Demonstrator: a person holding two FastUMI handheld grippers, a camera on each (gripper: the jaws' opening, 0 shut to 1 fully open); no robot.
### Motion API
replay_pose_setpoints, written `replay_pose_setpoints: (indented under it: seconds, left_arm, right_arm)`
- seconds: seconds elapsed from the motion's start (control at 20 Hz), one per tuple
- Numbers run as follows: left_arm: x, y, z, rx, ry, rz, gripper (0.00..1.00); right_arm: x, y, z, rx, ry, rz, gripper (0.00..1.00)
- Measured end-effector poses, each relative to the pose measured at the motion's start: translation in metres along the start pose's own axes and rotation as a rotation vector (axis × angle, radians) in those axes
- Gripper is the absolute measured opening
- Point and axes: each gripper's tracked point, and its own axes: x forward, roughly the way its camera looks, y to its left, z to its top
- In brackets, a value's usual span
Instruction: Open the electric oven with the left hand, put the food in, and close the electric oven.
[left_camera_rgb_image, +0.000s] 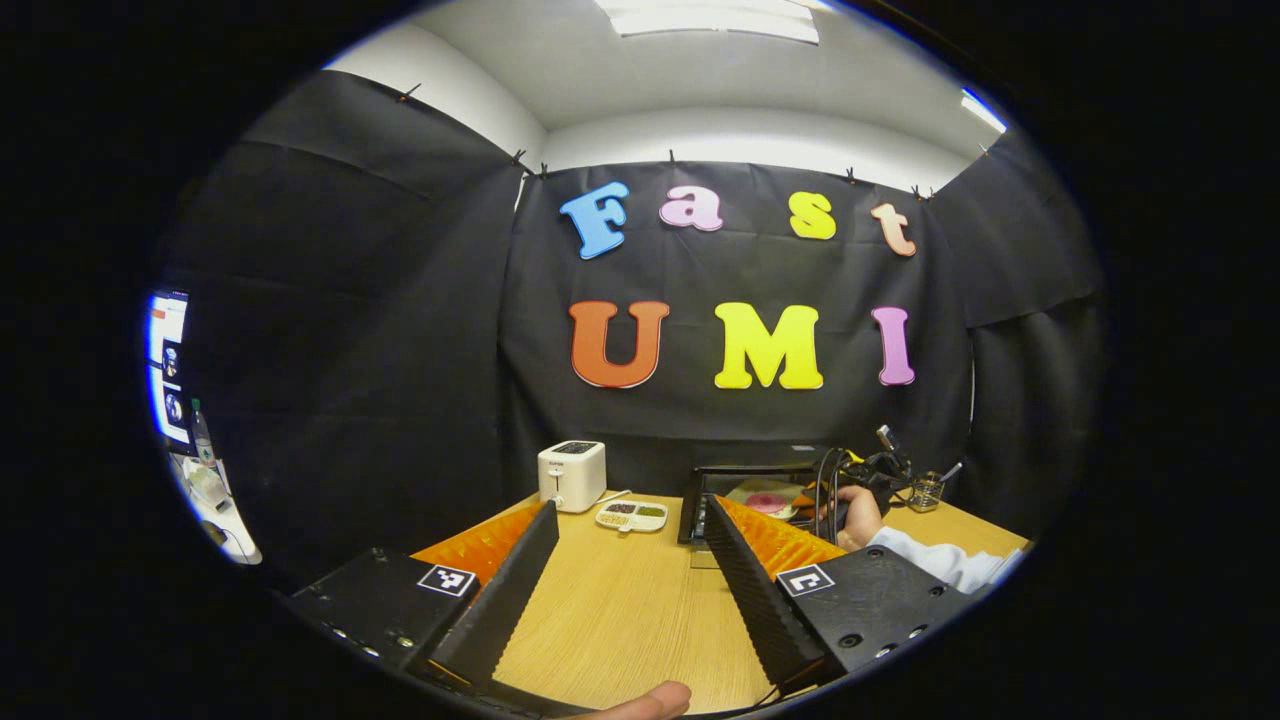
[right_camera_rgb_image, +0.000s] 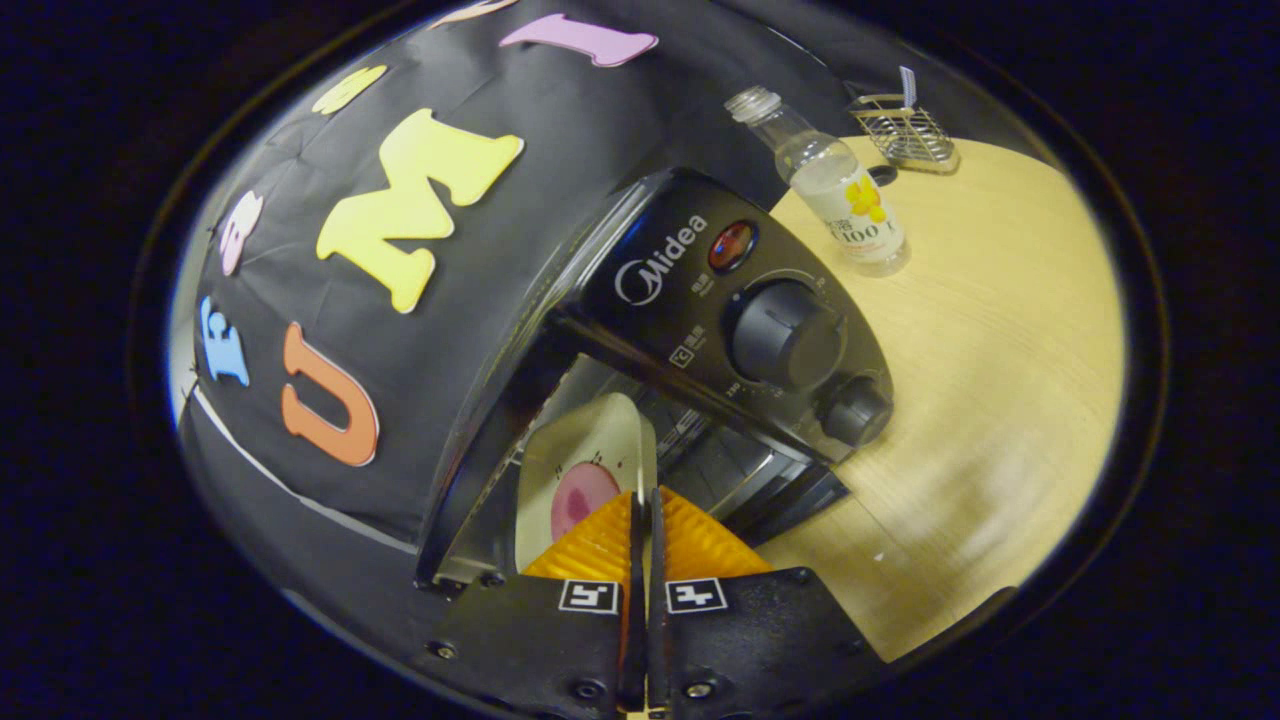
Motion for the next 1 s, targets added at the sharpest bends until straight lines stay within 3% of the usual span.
replay_pose_setpoints:
  seconds: [0.1, 0.15, 0.2, 0.45, 0.7, 0.75, 0.85, 1.0]
  left_arm:
    - [0.008, 0.009, -0.003, 0.020, -0.005, 0.035, 0.94]
    - [0.013, 0.011, -0.006, 0.028, -0.002, 0.048, 0.83]
    - [0.015, 0.011, -0.012, 0.027, 0.004, 0.053, 0.94]
    - [0.019, 0.003, -0.022, -0.025, 0.034, 0.019, 0.94]
    - [0.016, -0.005, -0.023, -0.004, 0.026, 0.009, 0.94]
    - [0.015, -0.007, -0.024, -0.005, 0.029, 0.003, 0.94]
    - [0.013, -0.012, -0.023, -0.007, 0.033, -0.010, 0.94]
    - [0.012, -0.012, -0.023, -0.003, 0.041, -0.011, 0.94]
  right_arm:
    - [0.018, 0.004, 0.001, -0.036, -0.024, -0.009, 0.04]
    - [0.025, 0.002, -0.001, -0.061, -0.033, -0.021, 0.04]
    - [0.030, 0.003, -0.003, -0.075, -0.037, -0.030, 0.05]
    - [0.044, -0.003, -0.005, -0.157, -0.050, -0.046, 0.04]
    - [0.039, -0.014, 0.000, -0.247, -0.078, -0.074, 0.08]
    - [0.036, -0.011, -0.001, -0.278, -0.085, -0.057, 0.11]
    - [0.022, -0.009, -0.002, -0.339, -0.105, -0.037, 0.25]
    - [-0.011, -0.006, -0.011, -0.407, -0.114, 0.008, 0.53]
